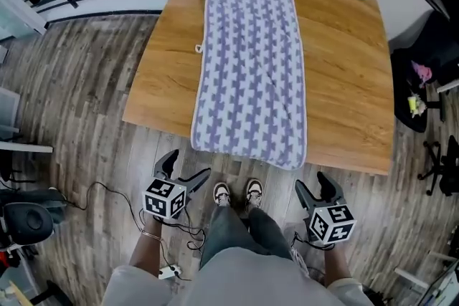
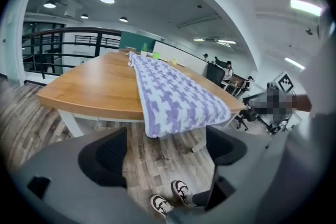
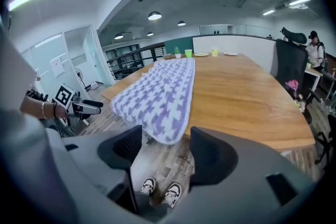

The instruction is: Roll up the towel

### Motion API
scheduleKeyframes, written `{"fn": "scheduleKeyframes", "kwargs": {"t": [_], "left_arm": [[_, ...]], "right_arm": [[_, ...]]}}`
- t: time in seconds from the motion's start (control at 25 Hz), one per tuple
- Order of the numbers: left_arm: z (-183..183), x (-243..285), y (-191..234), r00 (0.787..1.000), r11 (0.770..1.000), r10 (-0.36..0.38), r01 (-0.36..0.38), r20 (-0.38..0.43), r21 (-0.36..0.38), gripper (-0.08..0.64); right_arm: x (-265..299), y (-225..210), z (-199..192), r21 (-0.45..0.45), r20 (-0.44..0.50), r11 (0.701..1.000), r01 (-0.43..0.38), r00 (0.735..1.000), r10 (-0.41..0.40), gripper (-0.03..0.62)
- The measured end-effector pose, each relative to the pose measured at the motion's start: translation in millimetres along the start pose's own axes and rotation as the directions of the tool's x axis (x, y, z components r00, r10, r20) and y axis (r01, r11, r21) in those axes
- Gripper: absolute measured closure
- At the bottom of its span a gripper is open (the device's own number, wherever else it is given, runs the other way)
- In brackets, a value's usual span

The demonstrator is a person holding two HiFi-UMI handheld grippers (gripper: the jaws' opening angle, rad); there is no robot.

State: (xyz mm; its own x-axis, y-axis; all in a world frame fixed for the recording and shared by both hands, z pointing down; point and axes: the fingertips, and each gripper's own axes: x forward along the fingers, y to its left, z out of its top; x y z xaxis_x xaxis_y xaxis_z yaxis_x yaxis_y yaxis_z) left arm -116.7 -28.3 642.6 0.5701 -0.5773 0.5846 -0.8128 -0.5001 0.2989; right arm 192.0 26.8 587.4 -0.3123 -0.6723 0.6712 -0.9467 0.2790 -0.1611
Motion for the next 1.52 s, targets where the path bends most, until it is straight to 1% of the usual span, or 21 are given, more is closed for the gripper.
{"fn": "scheduleKeyframes", "kwargs": {"t": [0.12,0.28,0.36,0.52,0.56,0.68,0.84,0.92,0.96,1.08,1.16,1.24,1.36,1.44,1.48,1.52], "left_arm": [[-11,24,4,0.996,0.996,-0.091,0.091,-0.007,0.024,0.092],[-28,55,9,0.985,0.985,-0.170,0.170,-0.020,0.015,0.131],[-36,67,7,0.977,0.977,-0.211,0.212,-0.027,0.021,0.154],[-42,81,11,0.966,0.965,-0.259,0.259,-0.023,0.043,0.207],[-44,83,11,0.962,0.961,-0.271,0.272,-0.023,0.046,0.223],[-49,90,9,0.951,0.949,-0.307,0.309,-0.040,0.066,0.241],[-46,95,15,0.952,0.946,-0.306,0.307,-0.030,0.106,0.274],[-42,98,14,0.952,0.945,-0.307,0.307,-0.017,0.115,0.329],[-42,99,12,0.950,0.943,-0.313,0.313,-0.016,0.118,0.345],[-49,105,5,0.943,0.936,-0.333,0.333,-0.024,0.116,0.356],[-50,106,4,0.943,0.936,-0.333,0.333,-0.018,0.111,0.374],[-46,104,4,0.945,0.940,-0.328,0.326,0.001,0.102,0.430],[-43,97,3,0.949,0.946,-0.315,0.312,0.021,0.086,0.508],[-43,92,2,0.950,0.948,-0.311,0.308,0.026,0.075,0.545],[-43,90,2,0.950,0.949,-0.310,0.307,0.029,0.071,0.555],[-43,87,1,0.950,0.949,-0.309,0.307,0.032,0.067,0.555]], "right_arm": [[15,2,-19,0.033,-0.033,0.999,0.003,0.999,-0.002,0.319],[33,9,-31,0.039,-0.056,0.999,0.006,0.998,-0.004,0.324],[40,11,-32,0.049,-0.051,0.999,0.005,0.999,-0.003,0.331],[55,9,-25,0.091,-0.018,0.996,0.008,1.000,-0.007,0.360],[57,7,-25,0.100,-0.018,0.995,0.015,1.000,-0.013,0.367],[61,0,-30,0.141,-0.037,0.989,0.033,0.999,-0.028,0.373],[68,-4,-35,0.202,-0.052,0.979,0.039,0.998,-0.029,0.383],[71,-8,-38,0.227,-0.059,0.973,0.049,0.998,-0.036,0.393],[73,-11,-39,0.235,-0.062,0.970,0.053,0.997,-0.039,0.396],[77,-14,-44,0.255,-0.070,0.965,0.052,0.997,-0.035,0.399],[79,-14,-44,0.268,-0.067,0.962,0.048,0.997,-0.031,0.409],[80,-16,-41,0.272,-0.055,0.961,0.055,0.998,-0.042,0.462],[80,-18,-39,0.272,-0.049,0.960,0.063,0.997,-0.052,0.503],[79,-18,-40,0.270,-0.050,0.961,0.066,0.997,-0.054,0.530],[78,-18,-40,0.267,-0.049,0.961,0.066,0.997,-0.055,0.550],[77,-18,-39,0.264,-0.046,0.962,0.065,0.997,-0.054,0.558]]}}
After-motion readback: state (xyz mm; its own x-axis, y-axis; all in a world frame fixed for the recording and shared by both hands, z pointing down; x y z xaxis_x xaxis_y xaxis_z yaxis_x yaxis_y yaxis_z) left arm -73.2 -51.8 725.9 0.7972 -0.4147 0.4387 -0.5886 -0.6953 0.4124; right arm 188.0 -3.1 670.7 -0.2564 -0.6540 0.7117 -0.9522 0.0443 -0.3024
